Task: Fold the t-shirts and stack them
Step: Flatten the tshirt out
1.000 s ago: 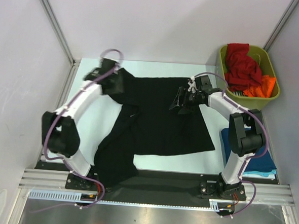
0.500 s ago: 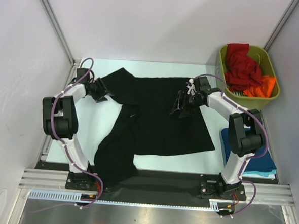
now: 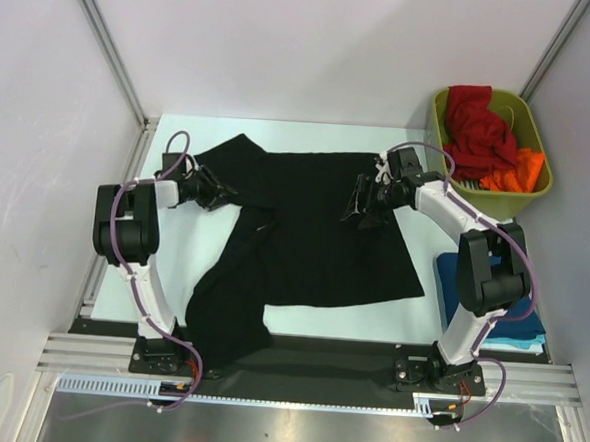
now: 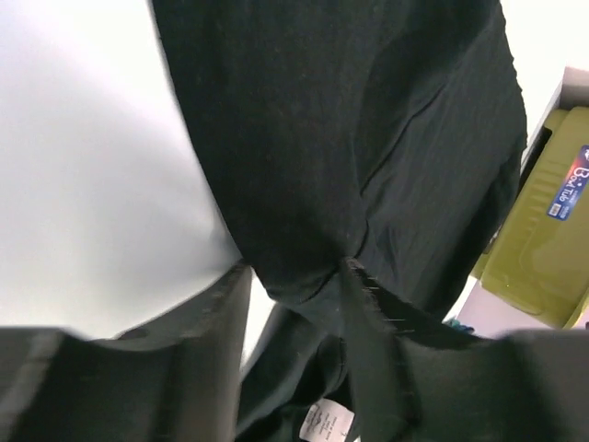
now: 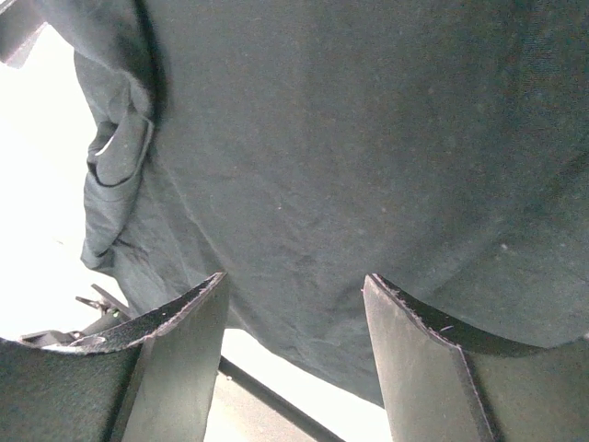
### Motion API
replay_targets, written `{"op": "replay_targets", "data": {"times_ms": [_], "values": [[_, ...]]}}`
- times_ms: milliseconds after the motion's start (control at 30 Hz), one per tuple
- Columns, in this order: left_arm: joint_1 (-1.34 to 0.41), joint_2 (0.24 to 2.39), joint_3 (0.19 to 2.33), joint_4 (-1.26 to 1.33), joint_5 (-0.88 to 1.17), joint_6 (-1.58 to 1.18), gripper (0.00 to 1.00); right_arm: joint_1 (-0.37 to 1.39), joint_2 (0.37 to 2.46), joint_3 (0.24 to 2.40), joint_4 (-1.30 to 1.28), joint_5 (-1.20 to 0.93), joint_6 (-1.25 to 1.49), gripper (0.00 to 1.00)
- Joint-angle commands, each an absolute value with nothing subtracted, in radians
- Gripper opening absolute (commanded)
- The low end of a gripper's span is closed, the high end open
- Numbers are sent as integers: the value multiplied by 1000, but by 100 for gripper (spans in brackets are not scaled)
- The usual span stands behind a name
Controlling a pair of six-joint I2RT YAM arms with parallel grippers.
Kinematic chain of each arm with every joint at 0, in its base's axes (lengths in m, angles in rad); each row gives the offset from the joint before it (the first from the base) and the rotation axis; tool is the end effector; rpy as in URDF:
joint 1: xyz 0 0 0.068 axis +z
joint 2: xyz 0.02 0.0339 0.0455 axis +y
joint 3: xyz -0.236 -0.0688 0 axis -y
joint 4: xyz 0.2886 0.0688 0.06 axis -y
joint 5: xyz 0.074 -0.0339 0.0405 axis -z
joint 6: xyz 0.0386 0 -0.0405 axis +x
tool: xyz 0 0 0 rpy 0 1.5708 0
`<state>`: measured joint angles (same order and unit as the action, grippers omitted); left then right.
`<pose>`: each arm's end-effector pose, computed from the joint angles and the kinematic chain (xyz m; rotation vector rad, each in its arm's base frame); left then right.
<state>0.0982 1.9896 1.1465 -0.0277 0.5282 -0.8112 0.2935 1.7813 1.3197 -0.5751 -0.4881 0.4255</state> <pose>0.4218 0.0220 0.0714 -0.8769 2.3561 -0.9527 0.3867 0.1358 0.1764 -0.0054 2.6837 0.8818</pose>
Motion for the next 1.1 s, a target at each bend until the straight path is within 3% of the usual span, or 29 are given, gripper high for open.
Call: {"op": "replay_targets", "data": {"times_ms": [0,67,133,200,300,500,700,733,833,867,900,967,1067], "values": [[95,2020,1181,29,554,-822,46,311,1756,1321,-594,-448,433,66],[97,2023,1200,17,543,-810,37,321,1769,1321,-604,-404,434,65],[98,2011,1230,6,517,-781,16,333,1801,1335,-643,-359,436,54],[100,1991,1262,-104,444,-726,0,345,1828,1344,-678,-309,436,51],[106,1954,1373,-274,346,-614,0,353,1858,1342,-707,-230,443,38],[110,1985,1705,-488,121,-372,0,351,1948,1341,-698,-97,460,33],[103,2103,1932,-410,-78,-180,1,344,2036,1385,-730,-57,482,31],[91,2136,1968,-410,-113,-152,2,345,2040,1388,-733,-58,482,31],[39,2282,2158,-516,-246,-100,47,347,2043,1390,-741,-51,476,31],[20,2313,2211,-563,-405,-86,73,350,2042,1393,-747,-52,469,31],[8,2353,2283,-605,-470,-72,86,347,2040,1396,-750,-57,465,31],[-46,2344,2293,-704,-627,-52,100,348,2025,1402,-759,-58,454,31],[-35,2151,2055,-710,-646,-145,100,354,2000,1405,-765,-66,442,31]]}}
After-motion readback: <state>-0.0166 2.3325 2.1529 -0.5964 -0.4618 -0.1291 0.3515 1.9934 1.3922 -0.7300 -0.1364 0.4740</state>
